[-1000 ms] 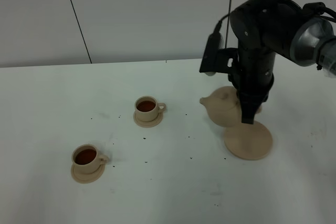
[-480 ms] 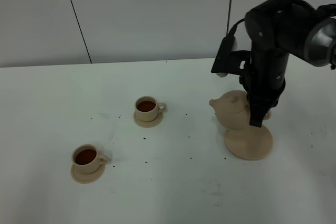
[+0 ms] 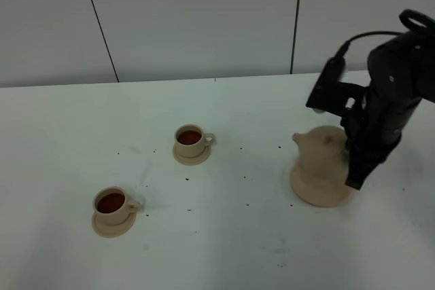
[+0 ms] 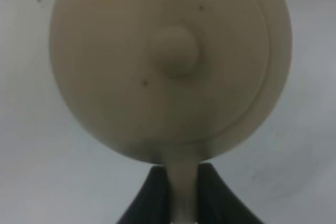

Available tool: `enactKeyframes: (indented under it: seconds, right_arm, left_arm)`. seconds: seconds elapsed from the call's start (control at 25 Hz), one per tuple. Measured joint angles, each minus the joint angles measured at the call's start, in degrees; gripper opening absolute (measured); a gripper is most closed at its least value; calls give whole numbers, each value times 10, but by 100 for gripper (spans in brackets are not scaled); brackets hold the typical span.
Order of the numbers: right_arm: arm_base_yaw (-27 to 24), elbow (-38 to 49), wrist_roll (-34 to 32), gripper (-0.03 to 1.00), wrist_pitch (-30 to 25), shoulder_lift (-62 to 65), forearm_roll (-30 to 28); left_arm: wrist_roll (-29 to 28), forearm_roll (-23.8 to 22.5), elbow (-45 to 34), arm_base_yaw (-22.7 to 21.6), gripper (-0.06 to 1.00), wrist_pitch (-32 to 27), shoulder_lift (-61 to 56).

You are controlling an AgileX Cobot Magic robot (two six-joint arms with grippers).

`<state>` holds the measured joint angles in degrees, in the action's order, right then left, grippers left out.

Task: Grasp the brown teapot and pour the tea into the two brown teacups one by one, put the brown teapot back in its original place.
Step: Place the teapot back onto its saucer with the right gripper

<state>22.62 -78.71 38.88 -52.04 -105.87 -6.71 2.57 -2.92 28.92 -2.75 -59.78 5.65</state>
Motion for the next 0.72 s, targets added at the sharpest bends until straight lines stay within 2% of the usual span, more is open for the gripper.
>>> enactKeyframes:
  seconds: [0.24, 0.56, 0.72]
  right_arm:
    - [0, 37, -12, 10, 48, 0, 6]
    - [0, 43, -25, 10, 89, 0, 8]
    - [0, 83, -42, 10, 138, 2, 8]
  left_arm:
    - [0, 0, 0, 0, 24, 0, 0]
    - [0, 0, 0, 0, 24, 0, 0]
    - [0, 0, 0, 0, 24, 0, 0]
